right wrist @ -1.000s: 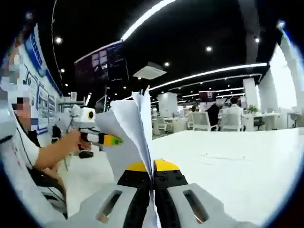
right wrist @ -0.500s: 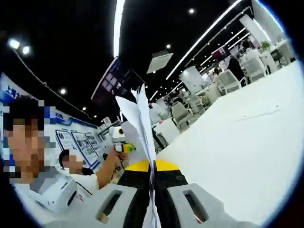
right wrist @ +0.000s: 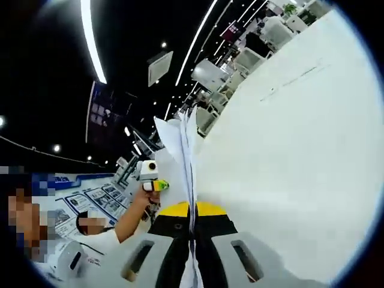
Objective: Organize the stack of printing papers by aligning and flattening the scattered papers on the table
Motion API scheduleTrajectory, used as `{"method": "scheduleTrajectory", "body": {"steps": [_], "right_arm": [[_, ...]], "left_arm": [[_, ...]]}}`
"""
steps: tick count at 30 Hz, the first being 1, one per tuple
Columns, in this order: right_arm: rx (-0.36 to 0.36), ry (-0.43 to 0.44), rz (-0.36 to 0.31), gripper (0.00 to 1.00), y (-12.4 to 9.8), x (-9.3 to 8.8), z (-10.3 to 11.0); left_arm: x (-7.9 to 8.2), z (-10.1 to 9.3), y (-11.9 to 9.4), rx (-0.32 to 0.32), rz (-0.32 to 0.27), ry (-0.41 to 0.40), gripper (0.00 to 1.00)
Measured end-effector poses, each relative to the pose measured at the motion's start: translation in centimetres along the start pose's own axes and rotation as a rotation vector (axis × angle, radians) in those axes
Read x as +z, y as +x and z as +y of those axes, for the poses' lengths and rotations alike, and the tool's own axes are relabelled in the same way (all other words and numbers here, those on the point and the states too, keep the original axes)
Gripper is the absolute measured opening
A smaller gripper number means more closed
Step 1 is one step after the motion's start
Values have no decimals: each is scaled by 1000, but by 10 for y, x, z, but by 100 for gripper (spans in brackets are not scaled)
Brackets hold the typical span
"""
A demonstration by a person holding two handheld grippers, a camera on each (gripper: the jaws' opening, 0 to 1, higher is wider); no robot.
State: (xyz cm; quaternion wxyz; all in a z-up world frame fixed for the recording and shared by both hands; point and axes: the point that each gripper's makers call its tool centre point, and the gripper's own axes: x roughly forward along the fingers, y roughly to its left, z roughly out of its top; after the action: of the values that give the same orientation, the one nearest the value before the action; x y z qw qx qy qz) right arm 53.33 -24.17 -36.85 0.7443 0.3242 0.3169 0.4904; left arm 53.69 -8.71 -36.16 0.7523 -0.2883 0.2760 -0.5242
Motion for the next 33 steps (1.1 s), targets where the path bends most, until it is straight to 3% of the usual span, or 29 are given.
{"method": "scheduleTrajectory", "body": {"steps": [3,5,9,10,12,13,14,15,19,22,26,29,31,33], "right_arm": [[-20,-4,-28,0,4,8,-16],[-54,-109,-28,0,6,12,-28],[-139,-248,1,0,12,3,-47],[-159,-371,18,0,15,1,-52],[-188,-451,20,0,17,1,-55],[-201,-540,37,0,18,-1,-56],[-214,-571,41,0,18,-1,-57],[-227,-602,35,0,18,1,-58],[-249,-730,42,0,23,-2,-60],[-274,-796,64,0,23,-6,-62],[-283,-805,74,0,24,-8,-64],[-299,-793,71,1,22,-5,-67],[-316,-727,42,8,15,-1,-66],[-312,-746,17,10,-2,8,-59]], "left_arm": [[5,12,8,12,-23,73,6],[5,18,14,22,-28,201,6],[3,36,6,67,-9,319,6],[0,39,6,81,4,341,6],[-1,44,7,112,3,443,6],[-3,46,7,138,24,518,6],[-2,44,7,132,19,583,6],[-1,41,7,121,3,586,6],[-6,44,5,184,21,736,6],[-12,47,7,189,27,727,6],[-18,52,8,226,64,772,6],[-20,55,7,236,78,767,6],[-21,55,7,236,83,767,6],[-20,56,7,235,87,760,6]]}}
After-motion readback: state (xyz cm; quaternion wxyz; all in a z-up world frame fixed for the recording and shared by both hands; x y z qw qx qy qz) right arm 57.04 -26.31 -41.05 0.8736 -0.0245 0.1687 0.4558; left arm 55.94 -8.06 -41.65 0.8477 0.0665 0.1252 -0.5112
